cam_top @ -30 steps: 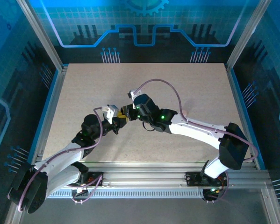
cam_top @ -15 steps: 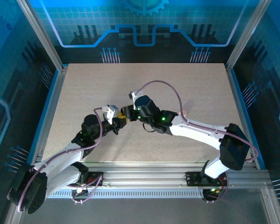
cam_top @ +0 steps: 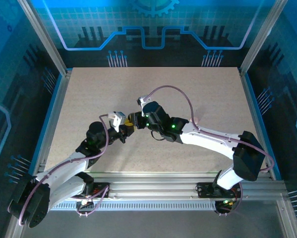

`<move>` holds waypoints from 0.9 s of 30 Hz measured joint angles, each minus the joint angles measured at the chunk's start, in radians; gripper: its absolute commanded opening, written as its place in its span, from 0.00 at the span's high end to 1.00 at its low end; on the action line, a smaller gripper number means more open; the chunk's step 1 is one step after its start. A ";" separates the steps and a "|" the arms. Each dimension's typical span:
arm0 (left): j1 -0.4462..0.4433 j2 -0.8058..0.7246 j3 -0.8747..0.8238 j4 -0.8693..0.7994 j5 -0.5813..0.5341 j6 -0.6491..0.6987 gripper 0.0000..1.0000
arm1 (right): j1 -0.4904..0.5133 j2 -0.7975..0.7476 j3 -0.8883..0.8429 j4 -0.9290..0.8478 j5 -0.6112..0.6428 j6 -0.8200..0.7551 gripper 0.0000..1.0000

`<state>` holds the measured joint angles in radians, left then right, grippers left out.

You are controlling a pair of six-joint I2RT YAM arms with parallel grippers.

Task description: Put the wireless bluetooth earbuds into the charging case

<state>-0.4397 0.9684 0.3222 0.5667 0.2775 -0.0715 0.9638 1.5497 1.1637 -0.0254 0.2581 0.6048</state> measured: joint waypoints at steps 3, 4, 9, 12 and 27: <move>0.000 -0.002 0.000 -0.001 -0.001 0.000 0.89 | 0.000 0.000 -0.002 -0.004 -0.004 0.011 0.71; 0.000 -0.002 0.000 -0.002 -0.001 0.000 0.89 | -0.001 0.000 -0.003 -0.003 -0.004 0.016 0.71; 0.000 -0.002 0.000 -0.005 -0.001 0.000 0.89 | -0.003 0.000 -0.006 -0.003 -0.004 0.032 0.70; 0.000 -0.002 0.000 -0.009 -0.001 0.003 0.89 | -0.003 -0.001 -0.011 0.000 -0.005 0.040 0.69; 0.000 -0.004 0.000 -0.019 0.000 0.004 0.88 | -0.018 -0.013 -0.031 0.011 -0.031 0.059 0.61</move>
<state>-0.4397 0.9642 0.3225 0.5476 0.2771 -0.0673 0.9459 1.5372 1.1328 -0.0139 0.2272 0.6640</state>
